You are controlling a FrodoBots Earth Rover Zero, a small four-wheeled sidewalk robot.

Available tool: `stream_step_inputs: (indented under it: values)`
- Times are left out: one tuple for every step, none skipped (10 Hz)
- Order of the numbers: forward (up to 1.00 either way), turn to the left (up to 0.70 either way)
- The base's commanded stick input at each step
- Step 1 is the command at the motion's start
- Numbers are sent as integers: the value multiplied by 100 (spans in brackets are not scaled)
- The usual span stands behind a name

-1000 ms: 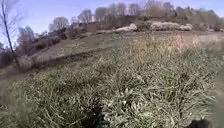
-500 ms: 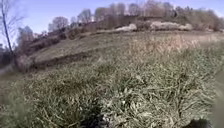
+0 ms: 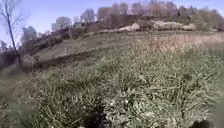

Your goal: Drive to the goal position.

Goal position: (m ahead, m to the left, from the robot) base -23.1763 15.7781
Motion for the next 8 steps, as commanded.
stream_step_inputs:
  values:
    - [-45, 0]
    - [-45, 0]
    - [-45, 0]
    - [-45, 0]
    - [-45, 0]
    - [-45, 0]
    - [-45, 0]
    - [-45, 0]
